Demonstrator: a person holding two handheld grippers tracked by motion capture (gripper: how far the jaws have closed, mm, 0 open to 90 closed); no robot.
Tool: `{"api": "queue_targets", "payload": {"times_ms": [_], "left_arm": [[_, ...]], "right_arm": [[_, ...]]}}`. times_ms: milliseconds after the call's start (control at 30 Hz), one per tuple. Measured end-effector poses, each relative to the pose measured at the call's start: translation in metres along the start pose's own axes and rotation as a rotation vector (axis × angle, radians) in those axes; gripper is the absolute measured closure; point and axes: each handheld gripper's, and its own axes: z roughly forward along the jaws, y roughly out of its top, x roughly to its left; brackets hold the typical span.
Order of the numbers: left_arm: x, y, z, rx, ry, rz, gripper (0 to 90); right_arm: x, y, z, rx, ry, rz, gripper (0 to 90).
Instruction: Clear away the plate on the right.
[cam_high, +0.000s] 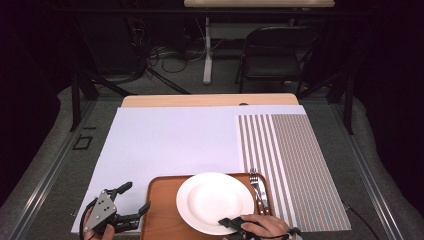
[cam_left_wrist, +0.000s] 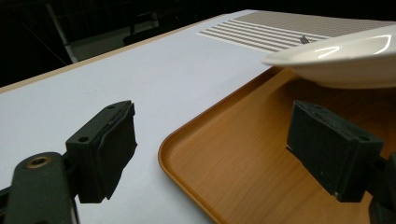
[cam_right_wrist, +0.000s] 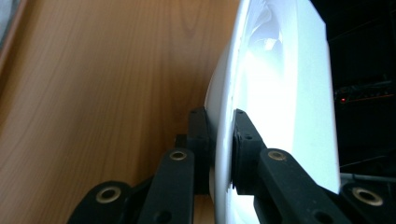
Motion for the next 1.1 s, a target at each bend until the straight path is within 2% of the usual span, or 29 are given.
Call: {"api": "queue_targets", "payload": {"times_ms": [67, 100, 167, 200, 267, 300, 333, 367, 400, 433, 467, 533, 567, 767, 900, 1000, 1067, 1100], "left_arm": [[0.0, 0.0, 0.0, 0.0, -0.001, 0.002, 15.6], [0.0, 0.0, 0.0, -0.001, -0.001, 0.002, 15.6], [0.0, 0.0, 0.0, 0.0, -0.002, 0.004, 15.6], [0.0, 0.0, 0.0, 0.001, -0.001, 0.005, 15.6], [0.0, 0.0, 0.0, 0.0, -0.002, 0.003, 15.5], [0.001, 0.0, -0.001, 0.0, -0.001, 0.003, 15.6], [0.001, 0.0, -0.001, 0.0, -0.001, 0.004, 15.6], [0.001, 0.0, -0.001, 0.0, -0.002, 0.005, 15.6], [0.001, 0.0, -0.001, 0.0, -0.002, 0.005, 15.6], [0.001, 0.0, -0.001, 0.0, -0.001, 0.005, 15.6], [0.001, 0.0, -0.001, -0.001, -0.001, 0.003, 15.6], [0.001, 0.0, -0.001, -0.002, 0.001, 0.002, 15.6], [0.001, 0.0, -0.001, -0.002, 0.001, 0.003, 15.6], [0.001, 0.0, -0.001, 0.001, -0.001, 0.002, 15.6], [0.0, 0.0, -0.001, -0.002, 0.001, 0.001, 15.6], [0.0, 0.0, -0.001, 0.0, 0.0, 0.0, 15.6], [0.0, 0.0, 0.0, 0.0, -0.001, -0.001, 15.6], [0.0, 0.0, 0.0, 0.0, -0.001, -0.001, 15.6]], "right_arm": [[0.001, -0.001, 0.004, 0.0, 0.011, -0.017, 80.8], [0.003, -0.002, 0.006, 0.006, 0.017, -0.001, 80.8], [0.004, -0.003, 0.01, 0.005, 0.025, -0.02, 80.7], [0.007, -0.004, 0.012, 0.003, 0.032, 0.009, 80.7], [0.007, -0.004, 0.014, 0.012, 0.041, -0.011, 80.6], [0.008, -0.004, 0.014, 0.014, 0.044, 0.001, 80.6], [0.007, -0.004, 0.015, 0.007, 0.046, -0.021, 80.7], [0.009, -0.004, 0.015, 0.014, 0.043, -0.004, 80.7], [0.007, -0.003, 0.017, 0.002, 0.046, -0.022, 80.7], [0.009, -0.003, 0.017, 0.006, 0.045, -0.001, 80.7], [0.009, -0.003, 0.018, -0.005, 0.042, -0.01, 80.8], [0.01, -0.001, 0.018, 0.01, 0.044, -0.011, 80.9], [0.009, -0.001, 0.019, -0.001, 0.045, -0.034, 81.0], [0.014, 0.001, 0.02, 0.014, 0.063, -0.004, 82.4], [0.017, 0.002, 0.023, 0.015, 0.075, -0.008, 82.8], [0.016, 0.002, 0.023, 0.003, 0.078, -0.009, 82.7], [0.017, 0.002, 0.022, 0.006, 0.086, 0.013, 82.0], [0.016, 0.002, 0.024, -0.01, 0.096, 0.003, 81.4]]}}
